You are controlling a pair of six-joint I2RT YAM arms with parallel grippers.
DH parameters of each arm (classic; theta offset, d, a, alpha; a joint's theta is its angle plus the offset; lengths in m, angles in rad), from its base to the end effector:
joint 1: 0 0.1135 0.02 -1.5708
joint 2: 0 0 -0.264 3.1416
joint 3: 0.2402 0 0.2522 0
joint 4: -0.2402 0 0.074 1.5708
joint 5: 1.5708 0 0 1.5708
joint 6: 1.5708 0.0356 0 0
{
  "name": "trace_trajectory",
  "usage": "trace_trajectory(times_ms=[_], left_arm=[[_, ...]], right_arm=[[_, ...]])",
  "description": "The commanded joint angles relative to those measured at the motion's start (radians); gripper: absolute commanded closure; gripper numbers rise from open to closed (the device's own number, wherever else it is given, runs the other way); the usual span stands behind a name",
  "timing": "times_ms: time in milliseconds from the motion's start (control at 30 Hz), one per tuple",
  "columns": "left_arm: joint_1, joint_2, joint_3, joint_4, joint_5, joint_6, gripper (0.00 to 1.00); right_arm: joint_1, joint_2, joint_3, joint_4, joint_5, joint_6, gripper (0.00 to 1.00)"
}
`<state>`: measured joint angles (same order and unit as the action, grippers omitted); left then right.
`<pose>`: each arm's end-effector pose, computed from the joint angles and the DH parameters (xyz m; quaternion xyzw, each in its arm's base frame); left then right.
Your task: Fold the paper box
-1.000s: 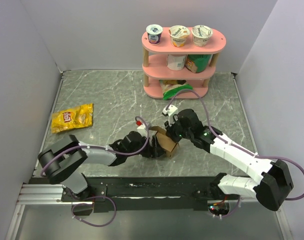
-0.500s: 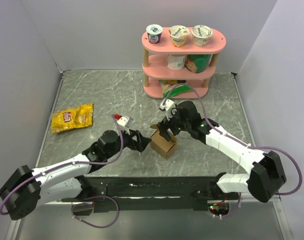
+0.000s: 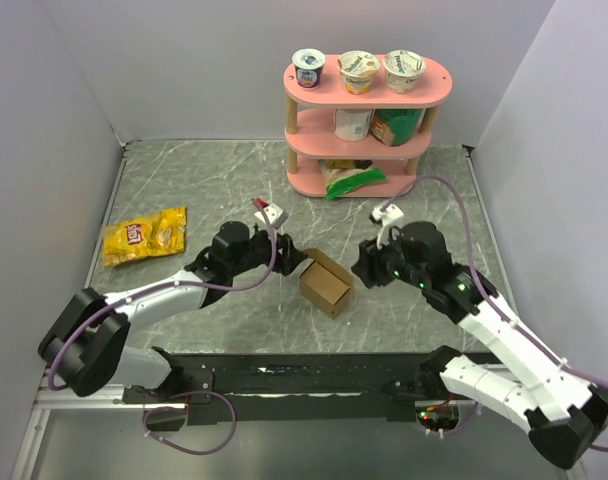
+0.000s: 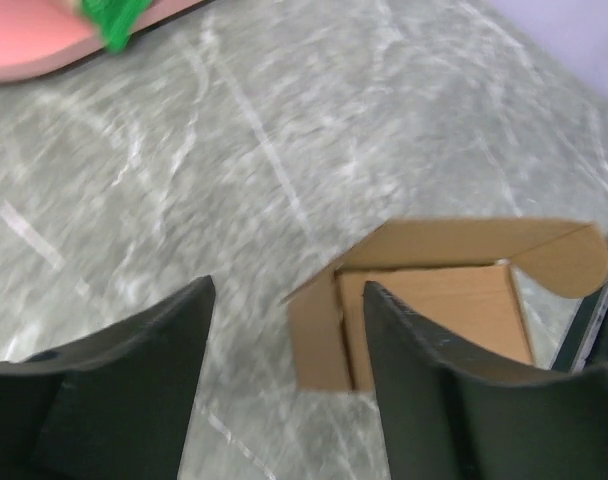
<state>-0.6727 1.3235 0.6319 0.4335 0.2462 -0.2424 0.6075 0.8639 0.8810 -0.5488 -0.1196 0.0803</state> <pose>0.2193 -0.1858 0.2318 0.2411 0.7521 -0.3548 0.5003 0.1509 0.1101 0.3230 -0.2544 0.8288 0.2159 0.4491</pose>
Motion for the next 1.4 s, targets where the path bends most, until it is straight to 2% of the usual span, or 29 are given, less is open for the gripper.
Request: trace_trajectory(times_ms=[0,167,267,400,533,567,667,767,1000,1167,1367], left_arm=[[0.005,0.049,0.092,0.042,0.143,0.086,0.41],[0.005,0.091,0.101,0.071,0.174,0.071,0.51],[0.004,0.091,0.1,0.056,0.195,0.072,0.57],[-0.001,0.089,0.089,0.065,0.208,0.069,0.58],[-0.008,0.111,0.1,0.056,0.218,0.071,0.61],[-0.01,0.115,0.106,0.054,0.222,0.069,0.63],[-0.016,0.125,0.114,0.042,0.22,0.072,0.69],[-0.019,0.123,0.112,0.039,0.214,0.071,0.76],[-0.024,0.126,0.112,0.024,0.191,0.055,0.83],[-0.031,0.132,0.121,0.01,0.177,0.058,0.9],[-0.031,0.131,0.135,-0.026,0.157,0.068,0.94]], right_arm=[[-0.009,-0.12,-0.057,-0.125,0.024,0.144,0.56],[-0.011,-0.129,-0.137,-0.132,0.041,0.165,0.73],[-0.011,-0.098,-0.166,-0.093,0.038,0.167,0.74],[-0.011,-0.069,-0.185,-0.017,0.038,0.173,0.73],[-0.009,-0.033,-0.198,0.053,0.023,0.151,0.65],[-0.008,-0.032,-0.2,0.085,0.017,0.133,0.59],[-0.006,-0.028,-0.214,0.151,0.003,0.092,0.49],[-0.005,-0.019,-0.221,0.182,-0.014,0.055,0.45],[0.015,-0.015,-0.228,0.172,-0.049,0.021,0.39],[0.049,-0.057,-0.24,0.135,-0.049,-0.005,0.15],[0.083,-0.054,-0.249,0.158,-0.029,-0.016,0.13]])
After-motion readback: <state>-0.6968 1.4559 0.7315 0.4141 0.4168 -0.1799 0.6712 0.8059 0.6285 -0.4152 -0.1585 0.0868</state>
